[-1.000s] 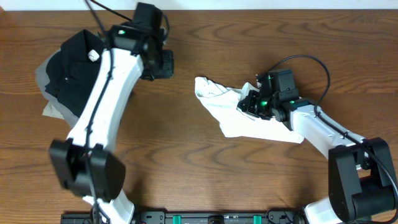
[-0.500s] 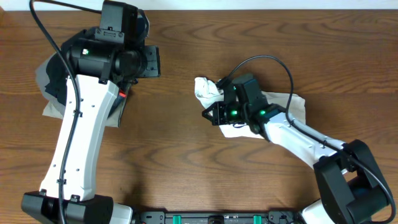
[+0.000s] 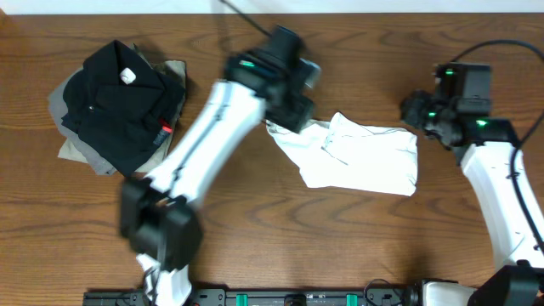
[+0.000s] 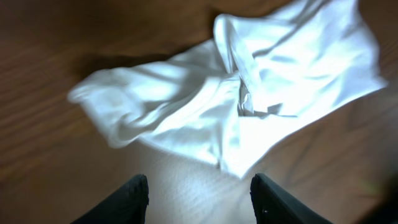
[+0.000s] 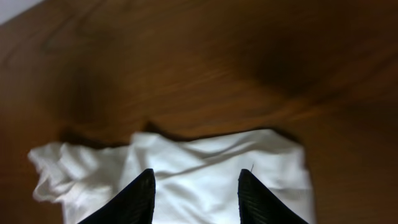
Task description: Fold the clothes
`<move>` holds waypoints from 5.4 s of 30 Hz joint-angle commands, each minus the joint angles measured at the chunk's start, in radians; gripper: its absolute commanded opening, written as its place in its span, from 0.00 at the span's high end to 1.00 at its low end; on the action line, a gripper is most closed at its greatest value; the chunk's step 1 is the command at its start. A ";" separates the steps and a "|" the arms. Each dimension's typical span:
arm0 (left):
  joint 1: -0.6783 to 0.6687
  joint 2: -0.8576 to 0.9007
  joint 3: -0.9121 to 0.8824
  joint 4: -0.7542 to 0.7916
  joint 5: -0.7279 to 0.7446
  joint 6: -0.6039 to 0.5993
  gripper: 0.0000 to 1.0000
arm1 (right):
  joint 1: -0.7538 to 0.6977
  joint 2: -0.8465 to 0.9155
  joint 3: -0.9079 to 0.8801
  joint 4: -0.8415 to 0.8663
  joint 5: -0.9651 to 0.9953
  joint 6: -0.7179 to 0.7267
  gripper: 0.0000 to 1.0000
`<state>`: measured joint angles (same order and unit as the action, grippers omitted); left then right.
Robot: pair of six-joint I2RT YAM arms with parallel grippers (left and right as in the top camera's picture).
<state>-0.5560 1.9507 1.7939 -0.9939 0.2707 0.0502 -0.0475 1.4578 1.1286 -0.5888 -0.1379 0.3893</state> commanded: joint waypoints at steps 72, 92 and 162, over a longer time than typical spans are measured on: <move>-0.119 0.154 -0.003 0.051 0.061 0.178 0.18 | -0.053 0.331 0.009 -0.003 -0.388 -0.166 0.54; -0.148 0.267 -0.003 0.041 0.050 0.222 0.94 | -0.108 0.331 0.010 -0.015 -0.442 -0.184 0.55; -0.234 0.211 -0.074 -0.344 -0.601 -0.200 0.94 | -0.109 0.331 0.010 0.013 -0.381 -0.185 0.51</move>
<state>-0.8242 2.1872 1.7252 -1.3056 -0.2668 -0.0467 -0.1589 1.7931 1.1240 -0.5804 -0.5228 0.2054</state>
